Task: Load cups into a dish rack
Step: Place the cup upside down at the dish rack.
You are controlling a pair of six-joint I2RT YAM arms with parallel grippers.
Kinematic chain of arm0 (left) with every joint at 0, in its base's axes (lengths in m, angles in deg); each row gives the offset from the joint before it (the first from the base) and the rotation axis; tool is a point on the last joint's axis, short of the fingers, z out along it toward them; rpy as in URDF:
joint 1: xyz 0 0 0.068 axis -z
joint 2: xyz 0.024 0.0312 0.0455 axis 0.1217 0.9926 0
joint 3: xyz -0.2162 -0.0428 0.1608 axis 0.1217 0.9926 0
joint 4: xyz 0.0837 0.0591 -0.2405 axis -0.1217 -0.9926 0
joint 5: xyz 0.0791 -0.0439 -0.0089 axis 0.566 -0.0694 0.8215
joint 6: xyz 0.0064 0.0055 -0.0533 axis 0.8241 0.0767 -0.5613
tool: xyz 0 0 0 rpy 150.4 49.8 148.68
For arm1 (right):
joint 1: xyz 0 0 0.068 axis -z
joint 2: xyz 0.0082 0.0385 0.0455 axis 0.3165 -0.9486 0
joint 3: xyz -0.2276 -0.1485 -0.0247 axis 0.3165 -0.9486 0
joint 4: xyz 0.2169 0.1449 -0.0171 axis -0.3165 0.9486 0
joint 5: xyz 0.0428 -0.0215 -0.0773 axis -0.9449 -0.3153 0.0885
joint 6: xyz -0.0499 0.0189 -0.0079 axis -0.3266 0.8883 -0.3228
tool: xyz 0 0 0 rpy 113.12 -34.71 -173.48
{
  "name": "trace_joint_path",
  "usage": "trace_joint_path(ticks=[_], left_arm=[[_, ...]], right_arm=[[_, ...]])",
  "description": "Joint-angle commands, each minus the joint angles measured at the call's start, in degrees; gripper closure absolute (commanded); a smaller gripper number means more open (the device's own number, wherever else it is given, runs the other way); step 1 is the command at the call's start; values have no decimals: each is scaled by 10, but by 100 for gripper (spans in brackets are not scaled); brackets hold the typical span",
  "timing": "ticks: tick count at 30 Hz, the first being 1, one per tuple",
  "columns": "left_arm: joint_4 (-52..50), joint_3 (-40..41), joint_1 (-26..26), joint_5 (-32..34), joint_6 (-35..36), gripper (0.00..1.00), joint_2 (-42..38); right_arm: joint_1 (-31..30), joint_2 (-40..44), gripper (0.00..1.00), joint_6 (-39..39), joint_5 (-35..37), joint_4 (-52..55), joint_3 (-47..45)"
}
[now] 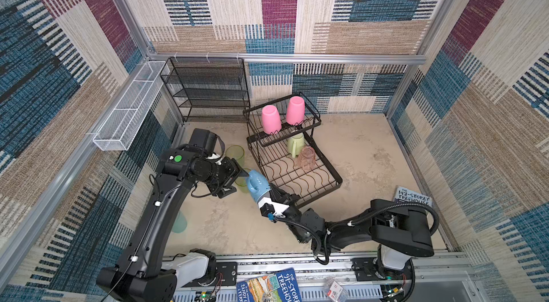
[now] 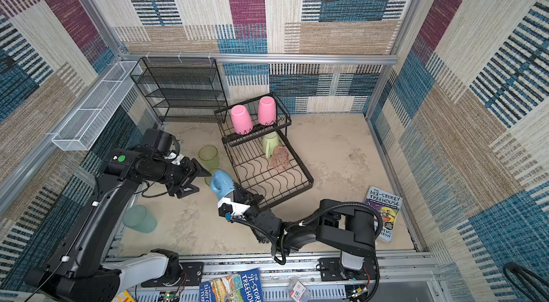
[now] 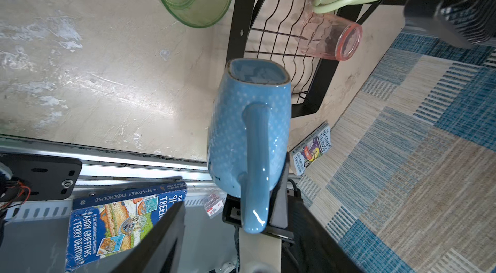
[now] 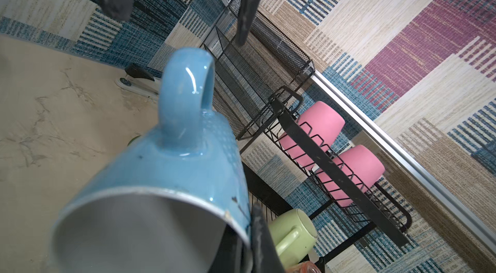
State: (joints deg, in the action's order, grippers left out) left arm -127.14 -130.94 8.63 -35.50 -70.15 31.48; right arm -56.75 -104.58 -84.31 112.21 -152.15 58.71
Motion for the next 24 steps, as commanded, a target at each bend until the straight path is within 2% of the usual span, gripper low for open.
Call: trace_joint_path(ticks=[1,10,24], left_arm=[[-10,6,25,41,-7,33,-3],[5,13,57,80,1,37,16],[81,48,74,75,-27,47,16]], right_arm=[[-3,-3,100,-11,0,-84,-3],[-9,-1,100,-17,-5,-84,-1],[-10,-19,100,-24,-3,-83,16]])
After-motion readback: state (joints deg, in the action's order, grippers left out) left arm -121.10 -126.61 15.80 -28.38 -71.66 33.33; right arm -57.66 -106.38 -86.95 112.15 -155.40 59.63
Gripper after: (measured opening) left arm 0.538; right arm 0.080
